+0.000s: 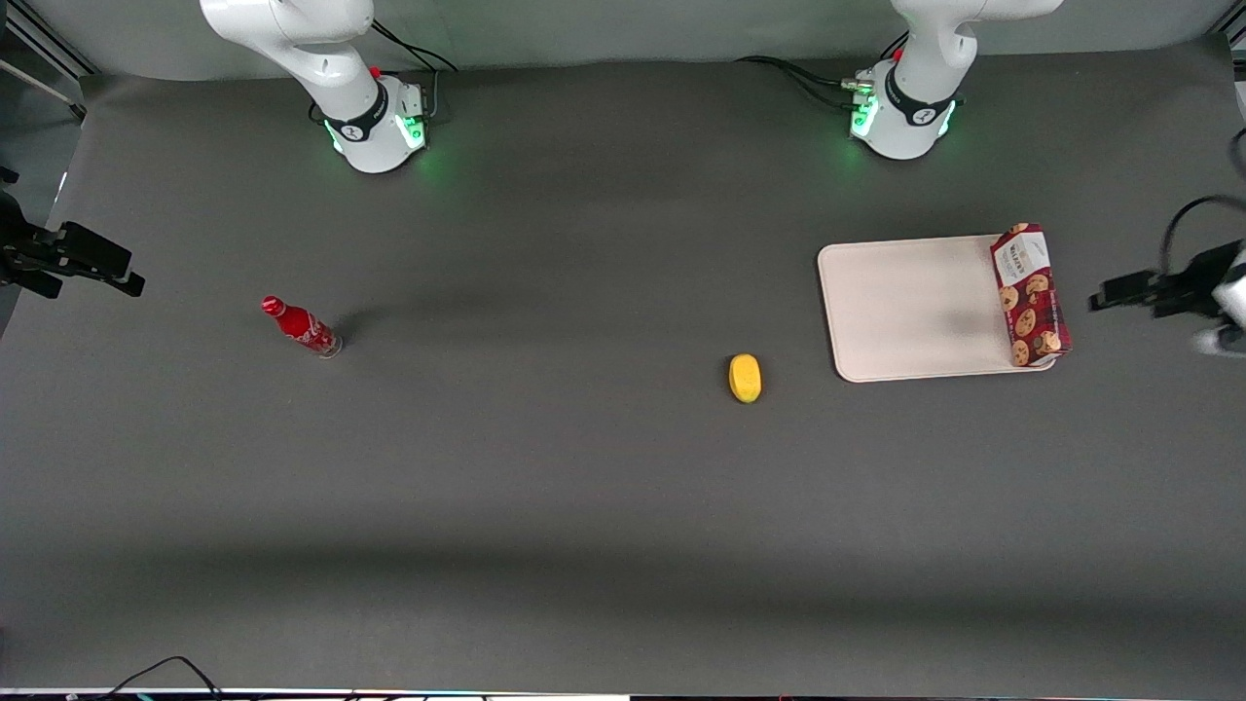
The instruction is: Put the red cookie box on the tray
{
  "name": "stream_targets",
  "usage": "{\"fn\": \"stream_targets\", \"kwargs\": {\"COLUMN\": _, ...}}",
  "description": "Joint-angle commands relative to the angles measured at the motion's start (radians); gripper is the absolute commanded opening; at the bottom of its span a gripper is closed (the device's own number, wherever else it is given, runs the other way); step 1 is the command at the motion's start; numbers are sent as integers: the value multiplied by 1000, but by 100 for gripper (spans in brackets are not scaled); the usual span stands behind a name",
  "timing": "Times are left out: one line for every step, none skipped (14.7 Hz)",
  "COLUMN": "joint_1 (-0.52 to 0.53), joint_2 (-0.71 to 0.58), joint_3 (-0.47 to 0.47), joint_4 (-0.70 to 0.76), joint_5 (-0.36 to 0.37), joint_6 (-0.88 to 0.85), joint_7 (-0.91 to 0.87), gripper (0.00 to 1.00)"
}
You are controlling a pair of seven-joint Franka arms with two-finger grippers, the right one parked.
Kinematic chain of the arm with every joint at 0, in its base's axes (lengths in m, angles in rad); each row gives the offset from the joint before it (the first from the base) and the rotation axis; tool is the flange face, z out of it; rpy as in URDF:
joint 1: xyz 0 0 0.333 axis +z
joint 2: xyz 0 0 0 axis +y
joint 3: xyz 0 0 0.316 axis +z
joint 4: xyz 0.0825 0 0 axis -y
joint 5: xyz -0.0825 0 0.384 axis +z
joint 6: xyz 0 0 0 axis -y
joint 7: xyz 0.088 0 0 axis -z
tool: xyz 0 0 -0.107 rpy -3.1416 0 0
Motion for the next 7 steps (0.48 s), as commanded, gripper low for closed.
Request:
{"fn": "stream_targets", "kwargs": {"joint_1": -10, "joint_2": 7, "joint_3": -86, "joint_4": 300, "joint_5": 94, "joint_6": -307, "joint_7": -118, "gripper": 100}}
{"fn": "stream_targets", "kwargs": {"joint_1": -10, "joint_2": 6, "joint_3": -128, "joint_4": 363, "joint_5": 109, "joint_6": -387, "joint_7": -180, "gripper": 100}}
{"fn": "stream_targets", "kwargs": {"joint_1": -10, "joint_2": 1, "joint_3": -169, "joint_4": 400, "joint_5": 117, "joint_6": -449, "joint_7": -232, "gripper": 100}}
{"fn": "stream_targets", "kwargs": {"joint_1": -10, "joint_2": -19, "joint_3": -214, "joint_4": 408, "joint_5": 117, "joint_6": -474, "joint_7": -293, "gripper": 100}}
{"fn": "stream_targets", "kwargs": {"joint_1": -9, "joint_2": -49, "joint_3": -260, "joint_4": 401, "joint_5": 117, "joint_6": -477, "joint_7": -367, "gripper": 100}}
{"fn": "stream_targets", "kwargs": {"joint_1": -9, "joint_2": -65, "joint_3": -297, "joint_4": 389, "joint_5": 117, "joint_6": -480, "joint_7": -416, "gripper": 100}}
{"fn": "stream_targets", "kwargs": {"joint_1": -9, "joint_2": -71, "joint_3": -311, "joint_4": 384, "joint_5": 117, "joint_6": -483, "joint_7": -429, "gripper": 100}}
